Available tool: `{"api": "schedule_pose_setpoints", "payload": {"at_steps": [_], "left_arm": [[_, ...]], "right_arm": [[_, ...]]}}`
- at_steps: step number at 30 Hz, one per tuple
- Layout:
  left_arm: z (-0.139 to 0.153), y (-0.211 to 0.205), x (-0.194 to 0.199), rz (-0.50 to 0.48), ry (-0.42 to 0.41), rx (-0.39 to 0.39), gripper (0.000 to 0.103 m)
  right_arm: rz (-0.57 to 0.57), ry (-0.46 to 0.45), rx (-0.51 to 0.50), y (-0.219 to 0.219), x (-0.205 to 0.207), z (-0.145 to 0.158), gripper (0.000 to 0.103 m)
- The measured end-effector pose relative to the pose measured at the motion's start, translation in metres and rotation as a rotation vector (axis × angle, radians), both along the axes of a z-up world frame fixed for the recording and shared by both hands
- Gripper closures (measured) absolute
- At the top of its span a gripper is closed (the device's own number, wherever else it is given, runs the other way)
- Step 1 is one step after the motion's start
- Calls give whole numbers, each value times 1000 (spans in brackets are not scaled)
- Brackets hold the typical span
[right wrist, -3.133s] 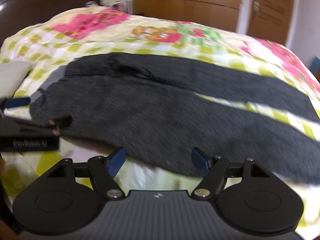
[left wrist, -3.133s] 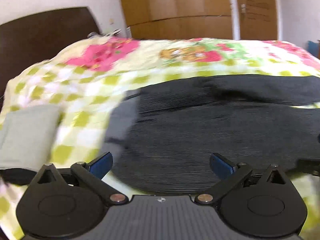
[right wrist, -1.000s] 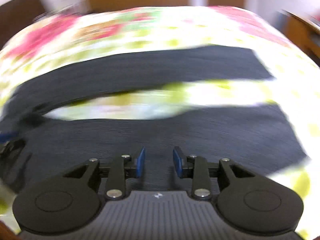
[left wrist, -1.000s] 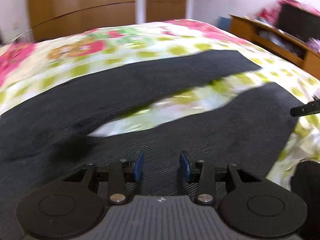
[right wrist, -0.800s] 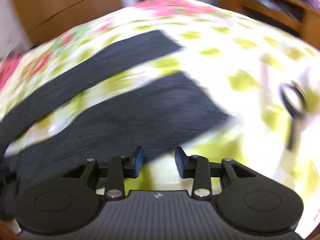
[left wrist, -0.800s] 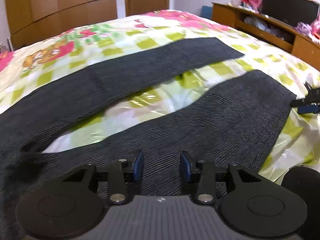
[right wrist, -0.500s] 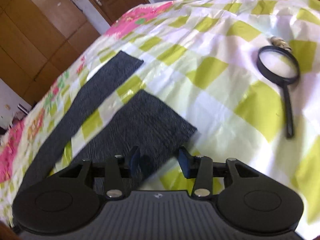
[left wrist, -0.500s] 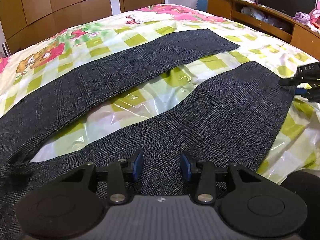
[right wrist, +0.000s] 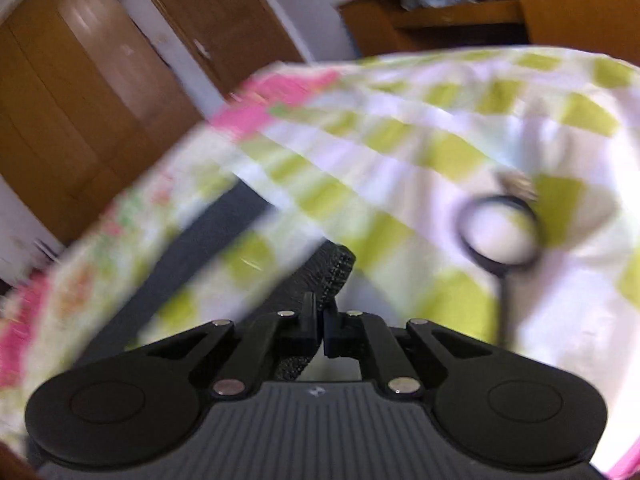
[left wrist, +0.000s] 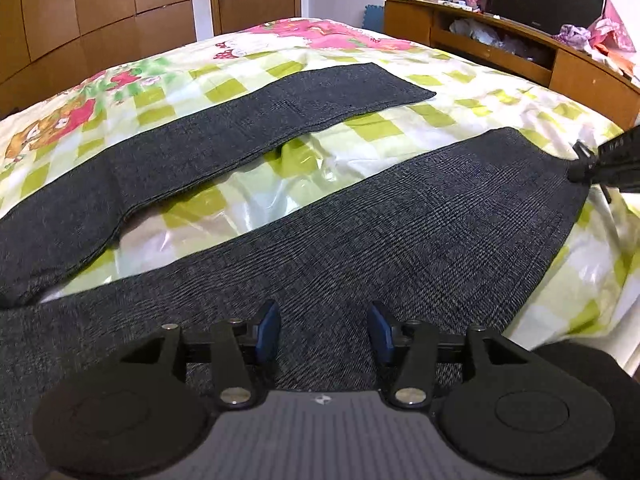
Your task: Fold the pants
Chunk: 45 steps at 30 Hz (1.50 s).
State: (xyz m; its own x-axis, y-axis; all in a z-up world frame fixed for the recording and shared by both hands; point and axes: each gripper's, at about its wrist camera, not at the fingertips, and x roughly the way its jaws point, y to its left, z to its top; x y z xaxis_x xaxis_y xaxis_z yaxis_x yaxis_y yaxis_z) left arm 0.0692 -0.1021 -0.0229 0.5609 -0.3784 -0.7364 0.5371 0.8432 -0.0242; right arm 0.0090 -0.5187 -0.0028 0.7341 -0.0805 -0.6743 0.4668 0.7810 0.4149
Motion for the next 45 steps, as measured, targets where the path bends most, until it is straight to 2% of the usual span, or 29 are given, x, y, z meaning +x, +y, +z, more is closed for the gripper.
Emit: {"api": "schedule_pose_setpoints", "payload": {"at_steps": [2,5,9,12,15,19,21,23,26,27,30,32,38,42,45], "left_arm": [[5,14,-1,12,-7,9,41],[13,45,-4,54,-33,31,41],[21,102,-4,160,-80,70,41],[25,152,-3,277,-100,114,41],[20,203,-1,405,-90,176,40],[-5,262,0,548,7,244,38],[-6,281,-10,554,20,208,38],[4,297,-12,548,45,127,38],[24,314,5,518,-17,59,37],[29,320,14,512,-39,50,33],[37,339,57,486,-97,75,29],[35,352,88,479,-100,100,29],[25,400,169,481,-29,100,28],[15,418,189,505,2,132,26],[10,428,197,509,30,108,26]], "right_arm": [[-1,53,-29,2,-3,-6,93],[-33,47,-110,7,-10,4,88],[-28,32,-286,30,-13,30,87],[107,-7,-341,71,-6,52,87],[293,-39,-338,129,20,61,87],[536,-69,-287,212,60,64,86],[641,-76,-280,252,77,64,86],[738,-73,-308,289,94,64,86],[887,-58,-373,336,122,61,79],[936,-56,-399,351,136,60,75],[1050,-50,-471,393,184,56,74],[1130,-20,-486,418,218,52,74],[1284,11,-628,466,285,24,67],[1362,55,-680,480,315,5,57],[1379,81,-699,483,334,-4,56]]}}
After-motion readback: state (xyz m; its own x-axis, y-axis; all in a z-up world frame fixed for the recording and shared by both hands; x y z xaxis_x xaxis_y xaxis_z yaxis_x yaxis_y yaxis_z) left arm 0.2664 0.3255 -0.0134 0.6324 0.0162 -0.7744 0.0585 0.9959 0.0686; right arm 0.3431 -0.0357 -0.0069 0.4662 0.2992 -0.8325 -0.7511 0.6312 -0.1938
